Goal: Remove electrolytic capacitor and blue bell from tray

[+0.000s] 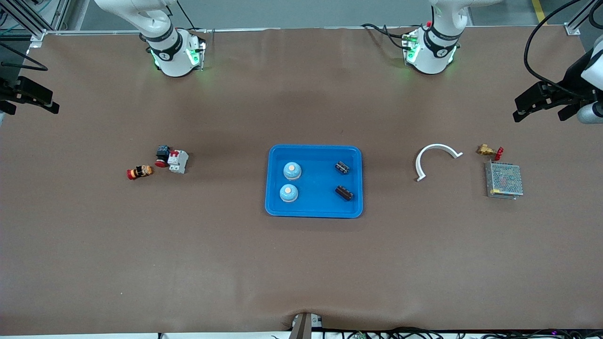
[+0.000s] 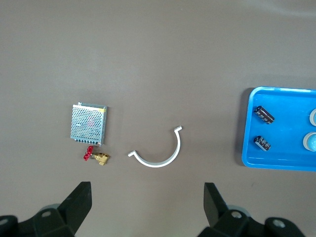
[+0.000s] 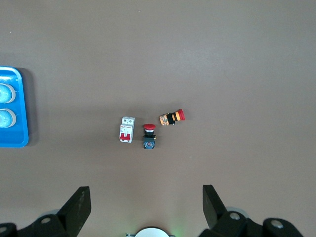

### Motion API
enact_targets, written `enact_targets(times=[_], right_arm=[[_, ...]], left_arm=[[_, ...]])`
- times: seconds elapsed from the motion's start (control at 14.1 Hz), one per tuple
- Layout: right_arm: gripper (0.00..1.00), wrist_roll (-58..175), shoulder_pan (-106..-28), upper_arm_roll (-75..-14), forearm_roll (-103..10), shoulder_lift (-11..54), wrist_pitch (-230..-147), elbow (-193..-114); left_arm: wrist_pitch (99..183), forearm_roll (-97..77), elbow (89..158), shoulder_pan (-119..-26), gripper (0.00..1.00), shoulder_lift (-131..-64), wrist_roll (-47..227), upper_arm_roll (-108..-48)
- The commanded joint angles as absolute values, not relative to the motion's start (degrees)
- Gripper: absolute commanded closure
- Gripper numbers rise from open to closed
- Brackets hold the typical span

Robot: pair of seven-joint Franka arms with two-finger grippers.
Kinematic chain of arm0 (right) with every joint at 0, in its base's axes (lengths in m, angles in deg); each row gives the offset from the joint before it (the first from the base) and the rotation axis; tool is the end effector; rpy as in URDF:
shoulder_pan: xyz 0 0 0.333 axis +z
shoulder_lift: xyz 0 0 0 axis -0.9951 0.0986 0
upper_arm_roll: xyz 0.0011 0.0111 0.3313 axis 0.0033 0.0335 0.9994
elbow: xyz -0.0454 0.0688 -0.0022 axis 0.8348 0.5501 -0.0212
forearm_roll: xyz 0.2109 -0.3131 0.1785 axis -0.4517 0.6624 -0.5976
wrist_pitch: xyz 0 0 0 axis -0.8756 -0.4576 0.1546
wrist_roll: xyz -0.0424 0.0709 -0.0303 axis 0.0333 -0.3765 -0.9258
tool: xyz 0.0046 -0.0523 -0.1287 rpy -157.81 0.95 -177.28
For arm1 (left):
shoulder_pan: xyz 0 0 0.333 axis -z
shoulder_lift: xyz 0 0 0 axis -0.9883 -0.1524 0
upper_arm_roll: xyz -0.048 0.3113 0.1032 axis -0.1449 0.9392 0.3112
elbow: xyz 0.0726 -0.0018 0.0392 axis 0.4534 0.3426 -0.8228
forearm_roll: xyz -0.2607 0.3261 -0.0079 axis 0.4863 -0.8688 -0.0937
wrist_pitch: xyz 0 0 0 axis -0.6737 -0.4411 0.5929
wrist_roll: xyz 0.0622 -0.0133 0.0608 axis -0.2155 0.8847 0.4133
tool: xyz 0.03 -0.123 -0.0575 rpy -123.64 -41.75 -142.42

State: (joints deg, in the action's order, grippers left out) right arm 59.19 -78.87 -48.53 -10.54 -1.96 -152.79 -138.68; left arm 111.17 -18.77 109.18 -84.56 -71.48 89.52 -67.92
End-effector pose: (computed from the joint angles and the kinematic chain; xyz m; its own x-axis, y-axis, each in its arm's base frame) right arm 0.5567 -0.0365 0.6452 0.9973 0.0057 -0.0732 0.0041 -0.9998 -0.0217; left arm 0.5716 -0.0474 0.6462 0.9992 0.0217 0.0322 0.0214 -0.9997 0.0096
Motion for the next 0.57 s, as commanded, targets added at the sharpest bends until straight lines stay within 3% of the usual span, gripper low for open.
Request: enact_targets(times=[0.0, 0.5], right_arm=[[0.00, 59.20, -78.01, -49.16, -10.30, -2.28, -152.57, -138.90], [0.00, 59.38, -77.05, -49.16, -10.39, -2.20, -152.66, -138.90]], left_arm=[[110.15, -19.98, 108.26, -84.75, 0.00, -71.52, 89.79, -67.98], [109.72, -19.98, 108.26, -85.01, 0.00, -72.22, 89.70, -67.98]])
